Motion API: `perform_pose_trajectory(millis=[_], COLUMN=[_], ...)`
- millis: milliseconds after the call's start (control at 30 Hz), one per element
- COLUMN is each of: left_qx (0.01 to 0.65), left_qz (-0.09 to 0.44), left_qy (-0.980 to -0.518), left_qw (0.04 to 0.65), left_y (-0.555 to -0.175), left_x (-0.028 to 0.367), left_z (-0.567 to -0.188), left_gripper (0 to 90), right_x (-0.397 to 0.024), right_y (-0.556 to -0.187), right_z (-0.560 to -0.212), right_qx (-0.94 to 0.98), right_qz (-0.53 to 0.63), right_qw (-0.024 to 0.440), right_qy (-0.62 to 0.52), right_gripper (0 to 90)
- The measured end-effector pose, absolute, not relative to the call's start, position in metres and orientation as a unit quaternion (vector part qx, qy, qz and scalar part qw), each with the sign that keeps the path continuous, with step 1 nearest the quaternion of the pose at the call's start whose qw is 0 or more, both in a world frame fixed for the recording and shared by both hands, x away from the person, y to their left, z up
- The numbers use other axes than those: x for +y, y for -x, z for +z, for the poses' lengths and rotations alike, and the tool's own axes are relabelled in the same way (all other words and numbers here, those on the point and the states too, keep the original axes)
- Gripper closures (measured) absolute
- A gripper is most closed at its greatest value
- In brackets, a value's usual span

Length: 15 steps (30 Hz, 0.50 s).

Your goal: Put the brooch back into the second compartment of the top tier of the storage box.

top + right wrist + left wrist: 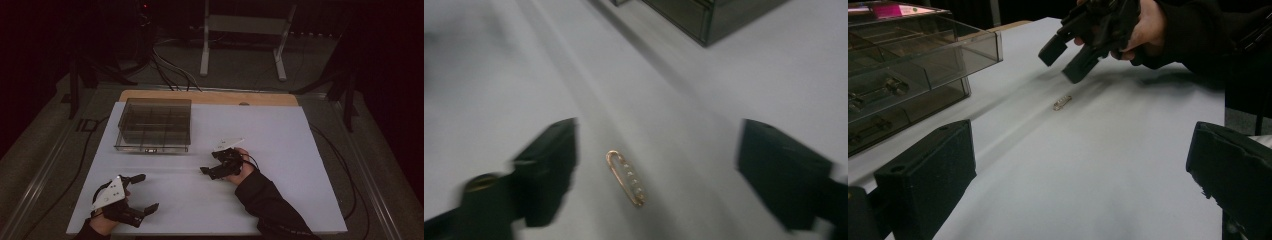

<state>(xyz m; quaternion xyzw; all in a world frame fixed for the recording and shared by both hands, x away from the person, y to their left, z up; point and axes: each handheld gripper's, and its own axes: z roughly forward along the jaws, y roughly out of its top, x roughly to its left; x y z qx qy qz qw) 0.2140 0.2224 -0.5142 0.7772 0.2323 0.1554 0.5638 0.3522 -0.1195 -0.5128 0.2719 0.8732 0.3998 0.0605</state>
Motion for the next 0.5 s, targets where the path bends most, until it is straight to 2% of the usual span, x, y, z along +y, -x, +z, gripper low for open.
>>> perform_pose_trajectory(millis=[33, 67, 100, 167, 300, 500], left_qx=[0.231, 0.232, 0.232, 0.232, 0.234, 0.233], left_qz=[0.155, 0.155, 0.155, 0.156, 0.156, 0.155], left_qy=[-0.778, -0.777, -0.777, -0.777, -0.775, -0.777], left_qw=[0.563, 0.565, 0.565, 0.564, 0.566, 0.564], left_y=[-0.214, -0.214, -0.214, -0.214, -0.214, -0.214], left_x=[0.222, 0.222, 0.222, 0.223, 0.224, 0.223], left_z=[-0.514, -0.514, -0.514, -0.514, -0.514, -0.515], left_gripper=[0.6, 0.6, 0.6, 0.6, 0.6, 0.6], right_x=[-0.120, -0.117, -0.117, -0.114, -0.110, -0.105], right_y=[-0.352, -0.352, -0.352, -0.351, -0.350, -0.348], right_z=[-0.513, -0.514, -0.514, -0.517, -0.522, -0.525], right_qx=[0.873, 0.882, 0.882, 0.887, 0.898, 0.909], right_qz=[0.400, 0.388, 0.388, 0.383, 0.367, 0.351], right_qw=[0.061, 0.064, 0.064, 0.049, 0.039, 0.049], right_qy=[-0.272, -0.260, -0.260, -0.253, -0.238, -0.219], right_gripper=[27.4, 42.3, 42.3, 52.8, 62.7, 68.6])
